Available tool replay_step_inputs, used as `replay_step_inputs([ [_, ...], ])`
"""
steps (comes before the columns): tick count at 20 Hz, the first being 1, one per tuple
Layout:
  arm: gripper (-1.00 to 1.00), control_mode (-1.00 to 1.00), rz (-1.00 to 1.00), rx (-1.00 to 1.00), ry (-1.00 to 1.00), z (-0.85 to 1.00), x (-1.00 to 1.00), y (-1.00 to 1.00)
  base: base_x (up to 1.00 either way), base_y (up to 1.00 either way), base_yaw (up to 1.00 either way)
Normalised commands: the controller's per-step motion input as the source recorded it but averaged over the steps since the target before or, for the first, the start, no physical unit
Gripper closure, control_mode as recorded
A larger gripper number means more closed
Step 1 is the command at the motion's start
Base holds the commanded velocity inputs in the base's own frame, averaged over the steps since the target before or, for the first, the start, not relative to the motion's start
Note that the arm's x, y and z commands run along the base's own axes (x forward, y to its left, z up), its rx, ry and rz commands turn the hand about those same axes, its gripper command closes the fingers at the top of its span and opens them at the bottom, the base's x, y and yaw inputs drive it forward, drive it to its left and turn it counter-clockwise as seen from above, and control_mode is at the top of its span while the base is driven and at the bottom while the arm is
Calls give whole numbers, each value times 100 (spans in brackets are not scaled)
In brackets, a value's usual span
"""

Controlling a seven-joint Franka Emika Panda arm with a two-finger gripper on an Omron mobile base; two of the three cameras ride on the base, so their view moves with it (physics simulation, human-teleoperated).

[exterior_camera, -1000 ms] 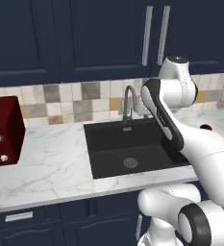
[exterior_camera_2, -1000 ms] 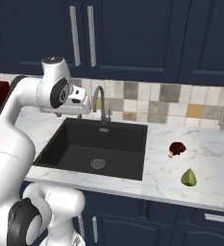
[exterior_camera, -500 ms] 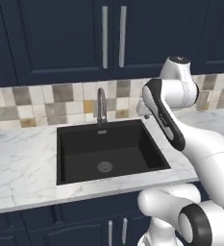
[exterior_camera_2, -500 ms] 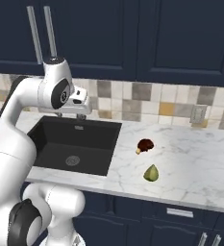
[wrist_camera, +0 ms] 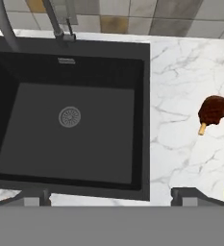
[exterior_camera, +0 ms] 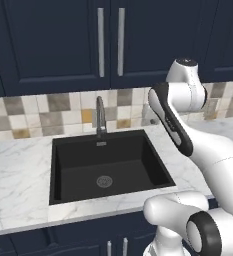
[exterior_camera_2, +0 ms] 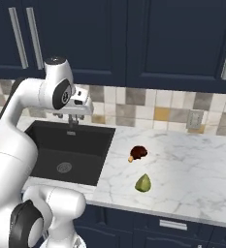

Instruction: Turn on the sink faucet. Then move the lemon wedge from the counter to the sink. Turn off the sink. Move the vegetable from the sink to the pot next to the stove. Finally move the pot to the rear left burner.

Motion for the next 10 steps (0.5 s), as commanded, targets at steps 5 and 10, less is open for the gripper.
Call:
replay_step_inputs([
  [5, -100, 100, 0, 0, 0, 0, 0, 0, 34, -1, 0],
  [10, -100, -100, 0, 0, -13, -17, -9, 0, 0, 0, 0],
])
